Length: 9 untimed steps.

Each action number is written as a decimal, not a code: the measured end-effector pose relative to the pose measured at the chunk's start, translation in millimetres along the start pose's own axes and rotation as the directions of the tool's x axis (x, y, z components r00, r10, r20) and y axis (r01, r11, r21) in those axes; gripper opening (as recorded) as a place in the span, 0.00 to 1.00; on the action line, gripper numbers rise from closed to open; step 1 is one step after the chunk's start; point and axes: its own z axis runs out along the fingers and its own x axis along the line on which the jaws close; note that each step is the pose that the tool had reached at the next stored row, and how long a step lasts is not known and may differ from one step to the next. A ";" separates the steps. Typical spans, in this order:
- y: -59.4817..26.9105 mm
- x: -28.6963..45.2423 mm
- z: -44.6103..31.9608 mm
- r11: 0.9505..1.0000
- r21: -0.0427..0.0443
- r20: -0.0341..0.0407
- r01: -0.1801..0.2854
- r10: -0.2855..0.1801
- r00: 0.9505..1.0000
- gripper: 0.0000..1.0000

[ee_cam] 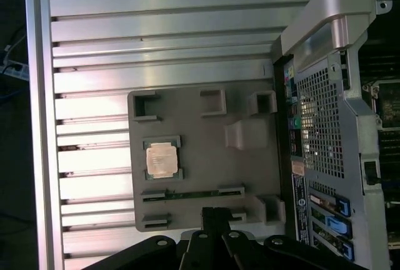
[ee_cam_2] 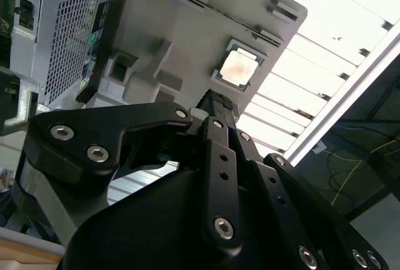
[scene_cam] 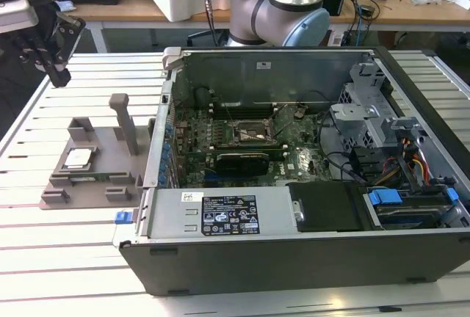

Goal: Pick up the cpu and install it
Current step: 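Reach for the cpu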

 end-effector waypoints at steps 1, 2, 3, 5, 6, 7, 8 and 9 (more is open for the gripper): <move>-0.1 1.7 0.0 1.000 0.000 0.000 0.000 0.000 1.000 0.11; -0.2 2.9 0.0 1.000 0.000 0.000 0.000 0.000 1.000 0.11; -0.4 5.2 -0.1 1.000 0.000 0.000 0.000 0.000 1.000 0.11; -0.6 7.7 -0.1 1.000 0.000 0.000 0.000 0.000 1.000 0.11; -0.8 10.0 -0.1 1.000 0.000 0.000 0.000 0.000 1.000 0.11; -0.9 11.7 -0.2 1.000 0.000 0.000 0.000 0.000 1.000 0.11; -1.0 13.6 -0.2 1.000 0.000 0.000 0.000 0.000 1.000 0.11; -1.2 15.6 -0.2 1.000 0.000 0.000 0.000 0.000 1.000 0.11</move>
